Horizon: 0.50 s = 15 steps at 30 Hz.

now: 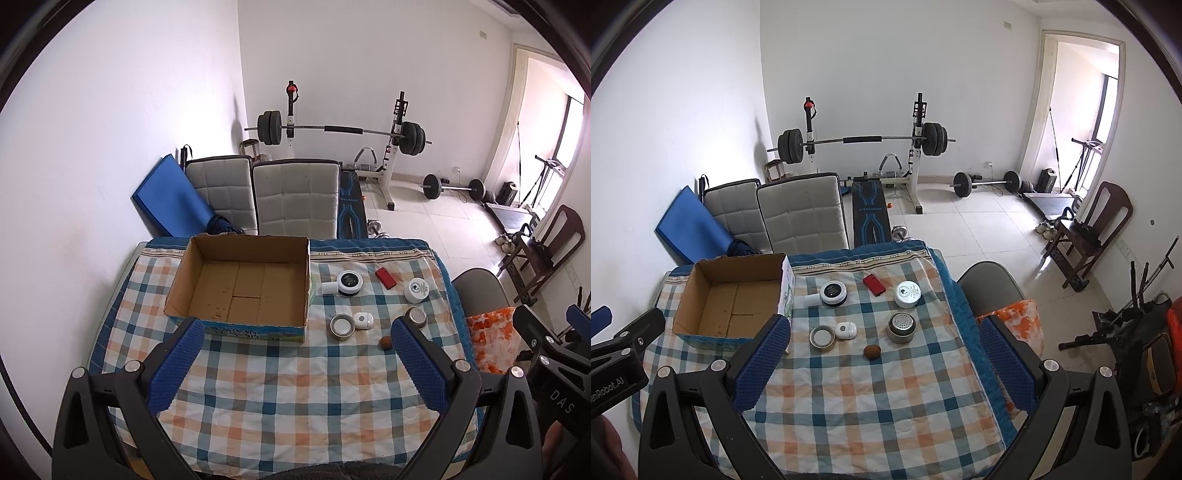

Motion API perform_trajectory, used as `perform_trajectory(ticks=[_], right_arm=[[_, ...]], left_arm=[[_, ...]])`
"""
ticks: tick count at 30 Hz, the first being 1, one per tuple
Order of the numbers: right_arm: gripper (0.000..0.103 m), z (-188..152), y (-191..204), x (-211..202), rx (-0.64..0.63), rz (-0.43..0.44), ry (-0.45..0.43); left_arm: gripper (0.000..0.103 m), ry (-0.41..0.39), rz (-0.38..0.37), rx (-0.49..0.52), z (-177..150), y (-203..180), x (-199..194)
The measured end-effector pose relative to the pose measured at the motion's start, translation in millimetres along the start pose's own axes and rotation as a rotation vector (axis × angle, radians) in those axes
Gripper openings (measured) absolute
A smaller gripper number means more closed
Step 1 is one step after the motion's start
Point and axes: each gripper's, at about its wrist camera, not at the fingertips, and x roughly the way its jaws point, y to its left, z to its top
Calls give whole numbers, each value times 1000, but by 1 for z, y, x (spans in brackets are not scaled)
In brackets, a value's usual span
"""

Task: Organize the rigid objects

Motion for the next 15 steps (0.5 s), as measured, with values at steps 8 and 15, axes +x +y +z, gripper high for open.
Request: perform_trajectory(ticks=[8,15], right_arm=[[103,2,0,-2,0,-1,-4],[103,6,0,-11,1,-1,-34]], left_arm=[[103,-9,-1,1,0,1,-3],[103,-21,2,2,-1,-1,-5]])
